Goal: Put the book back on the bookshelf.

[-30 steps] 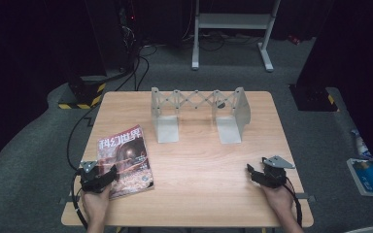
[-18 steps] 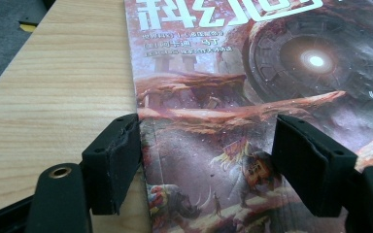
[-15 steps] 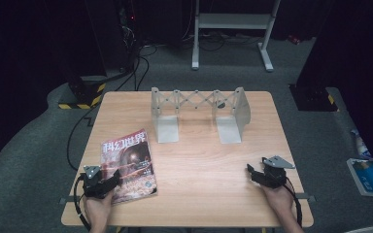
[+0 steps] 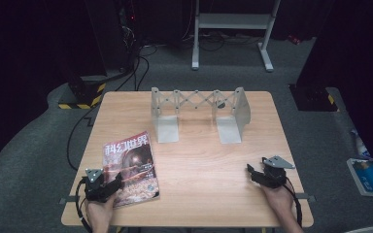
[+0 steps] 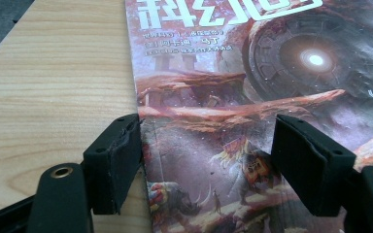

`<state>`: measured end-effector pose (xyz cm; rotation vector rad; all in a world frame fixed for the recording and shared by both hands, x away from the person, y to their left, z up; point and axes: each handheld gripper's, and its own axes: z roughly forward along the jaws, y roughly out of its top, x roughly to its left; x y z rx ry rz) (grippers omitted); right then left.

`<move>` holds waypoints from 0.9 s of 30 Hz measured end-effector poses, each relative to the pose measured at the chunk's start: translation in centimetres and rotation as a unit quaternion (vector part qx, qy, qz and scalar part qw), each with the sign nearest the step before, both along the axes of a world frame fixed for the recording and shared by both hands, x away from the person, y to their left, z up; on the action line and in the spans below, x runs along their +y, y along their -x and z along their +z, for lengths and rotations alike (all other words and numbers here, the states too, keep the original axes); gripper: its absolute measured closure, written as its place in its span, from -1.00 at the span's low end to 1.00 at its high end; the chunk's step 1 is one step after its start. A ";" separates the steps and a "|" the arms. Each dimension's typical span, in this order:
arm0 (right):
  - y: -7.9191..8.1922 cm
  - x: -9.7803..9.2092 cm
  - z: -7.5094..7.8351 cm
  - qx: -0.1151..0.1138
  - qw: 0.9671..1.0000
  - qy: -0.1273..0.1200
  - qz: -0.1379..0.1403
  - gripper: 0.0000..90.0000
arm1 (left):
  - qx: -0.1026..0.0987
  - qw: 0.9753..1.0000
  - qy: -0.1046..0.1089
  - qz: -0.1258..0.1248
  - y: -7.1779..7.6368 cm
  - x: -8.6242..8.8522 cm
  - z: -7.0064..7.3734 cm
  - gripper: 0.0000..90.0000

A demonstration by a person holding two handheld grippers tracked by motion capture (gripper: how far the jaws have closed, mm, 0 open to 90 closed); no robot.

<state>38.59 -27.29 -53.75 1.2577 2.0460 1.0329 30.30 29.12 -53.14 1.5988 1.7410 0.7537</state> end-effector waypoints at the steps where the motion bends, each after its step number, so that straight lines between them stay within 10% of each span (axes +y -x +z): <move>1: 0.0 0.0 0.0 0.000 1.000 0.001 0.001 -0.35 | -0.001 1.000 0.001 0.000 0.1 -0.1 0.0 -0.40; 27: 0.0 0.0 0.0 0.000 1.000 0.000 0.000 -0.35 | -0.002 1.000 0.001 -0.018 2.8 -1.8 0.0 -0.38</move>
